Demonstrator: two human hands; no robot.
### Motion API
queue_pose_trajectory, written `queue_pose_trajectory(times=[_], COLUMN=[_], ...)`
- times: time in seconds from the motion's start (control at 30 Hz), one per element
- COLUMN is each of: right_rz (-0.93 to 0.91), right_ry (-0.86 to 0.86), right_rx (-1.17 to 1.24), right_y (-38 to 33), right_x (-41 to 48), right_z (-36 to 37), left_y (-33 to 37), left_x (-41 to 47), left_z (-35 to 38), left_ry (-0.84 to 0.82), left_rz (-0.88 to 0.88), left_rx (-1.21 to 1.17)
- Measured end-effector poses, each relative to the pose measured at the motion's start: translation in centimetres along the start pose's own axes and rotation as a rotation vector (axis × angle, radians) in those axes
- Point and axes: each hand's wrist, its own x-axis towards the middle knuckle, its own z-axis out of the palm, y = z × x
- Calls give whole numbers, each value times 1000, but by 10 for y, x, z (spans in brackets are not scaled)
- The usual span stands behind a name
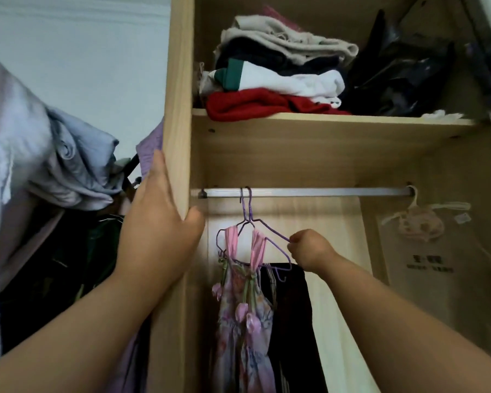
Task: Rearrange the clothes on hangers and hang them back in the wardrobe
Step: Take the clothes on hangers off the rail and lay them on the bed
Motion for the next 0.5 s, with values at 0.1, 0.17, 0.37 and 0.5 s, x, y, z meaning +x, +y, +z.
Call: queue_pose_trajectory(times=[0.1,0.17,0.37,0.5], right_rz=[-17,-2,-37,9], right_ry=[11,27,132,222], right_rx=[-8,-36,-171,-18], right_y=[1,0,7,9], right_x=[11,15,23,24], right_z=[3,2,-4,-19], left_y=[2,2,1,4], left_x=[-1,-1,-1,-2], left_z=[0,0,-1,-2], left_ry=[1,-5,-2,-1], left_rz=[-9,-17,-39,-38], left_rx=[25,30,27,56])
